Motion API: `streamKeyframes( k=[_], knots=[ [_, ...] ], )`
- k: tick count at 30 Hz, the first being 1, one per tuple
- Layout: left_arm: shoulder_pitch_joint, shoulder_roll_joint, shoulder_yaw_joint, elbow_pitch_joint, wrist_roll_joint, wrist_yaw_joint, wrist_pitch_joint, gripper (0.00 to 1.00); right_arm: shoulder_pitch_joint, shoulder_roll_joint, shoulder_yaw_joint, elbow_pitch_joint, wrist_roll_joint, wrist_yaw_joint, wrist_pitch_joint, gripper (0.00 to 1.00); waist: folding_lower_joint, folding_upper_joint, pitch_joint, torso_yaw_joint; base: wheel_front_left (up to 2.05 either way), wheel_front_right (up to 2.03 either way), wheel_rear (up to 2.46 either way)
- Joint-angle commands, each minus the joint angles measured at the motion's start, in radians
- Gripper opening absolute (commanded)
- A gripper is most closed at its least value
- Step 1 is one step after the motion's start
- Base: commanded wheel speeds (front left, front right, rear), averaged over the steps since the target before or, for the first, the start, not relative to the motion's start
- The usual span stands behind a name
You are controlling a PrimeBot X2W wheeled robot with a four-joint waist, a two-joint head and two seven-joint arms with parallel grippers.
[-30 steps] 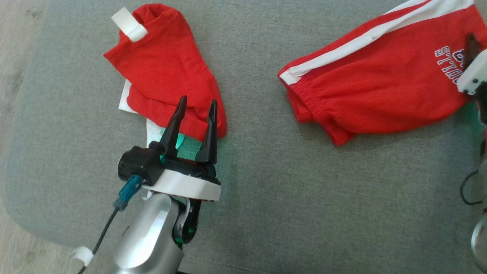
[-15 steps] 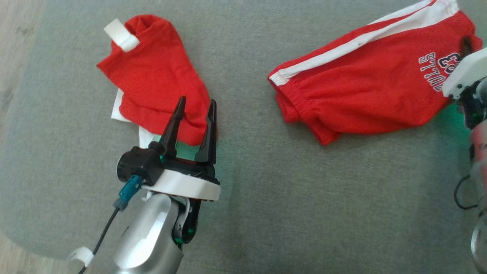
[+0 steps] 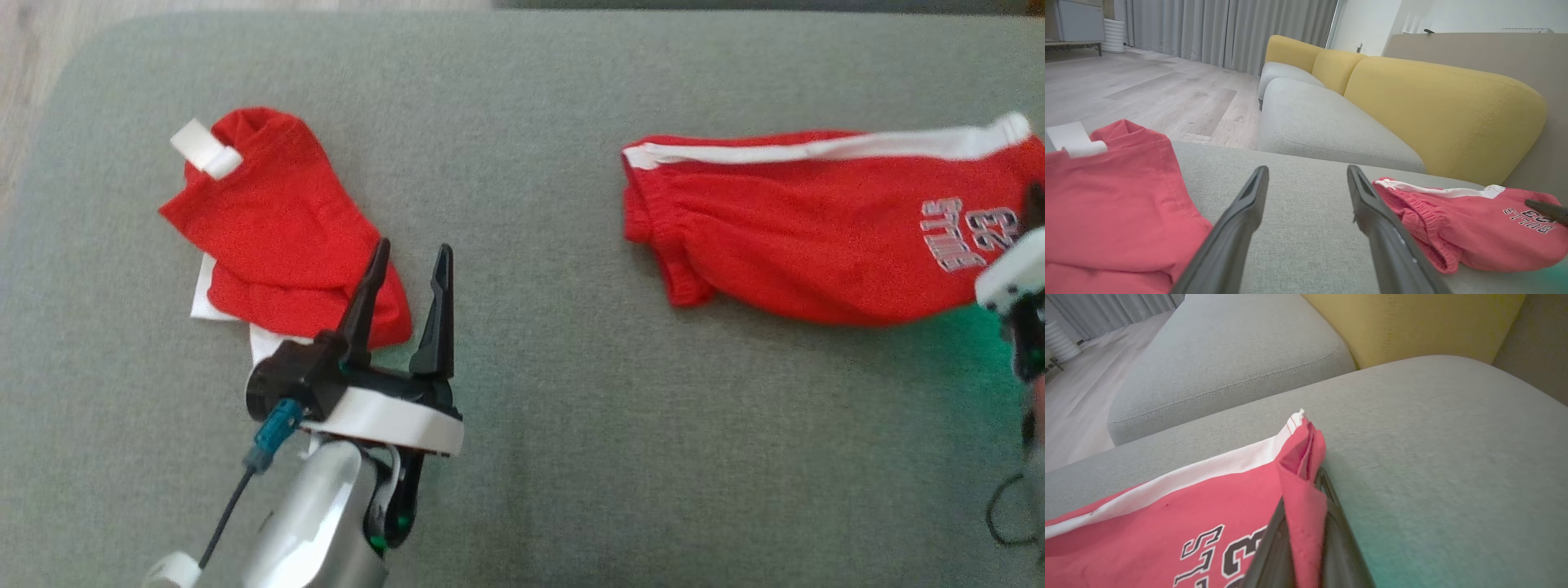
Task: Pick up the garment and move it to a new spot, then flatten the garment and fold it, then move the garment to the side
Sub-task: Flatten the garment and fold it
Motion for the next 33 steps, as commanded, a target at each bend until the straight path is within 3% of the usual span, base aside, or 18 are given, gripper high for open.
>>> streamKeyframes(
  k=[1, 10, 19, 24, 33],
  knots=[
    [0.004, 0.007, 0.034, -0.024, -0.002, 0.001, -0.006, 1.00, 0.014, -0.016, 0.002, -0.048, 0.007, -0.001, -0.018, 0.00, 0.0001, 0.0000, -0.029, -0.022, 0.00, 0.00, 0.00],
    [0.024, 0.007, 0.022, -0.014, -0.015, 0.002, -0.006, 1.00, 0.146, -0.002, -0.166, -0.125, -0.015, -0.001, -0.066, 0.00, 0.0001, 0.0000, -0.061, -0.035, 0.00, 0.00, 0.00],
    [0.029, 0.007, 0.031, -0.009, 0.001, -0.003, -0.006, 1.00, 0.148, 0.057, -0.218, -0.197, -0.046, -0.001, -0.078, 0.00, 0.0001, 0.0000, -0.060, -0.016, 0.00, 0.00, 0.00],
    [0.039, 0.007, 0.037, 0.001, 0.002, -0.005, -0.006, 1.00, 0.159, 0.100, -0.159, -0.249, -0.008, -0.001, -0.103, 0.00, 0.0001, 0.0000, -0.086, -0.011, 0.00, 0.00, 0.00],
    [0.049, 0.007, 0.030, 0.010, 0.002, -0.004, -0.006, 1.00, 0.192, 0.149, 0.071, -0.380, 0.138, -0.001, -0.118, 0.00, 0.0001, 0.0000, -0.133, 0.001, 0.00, 0.00, 0.00]
  ],
)
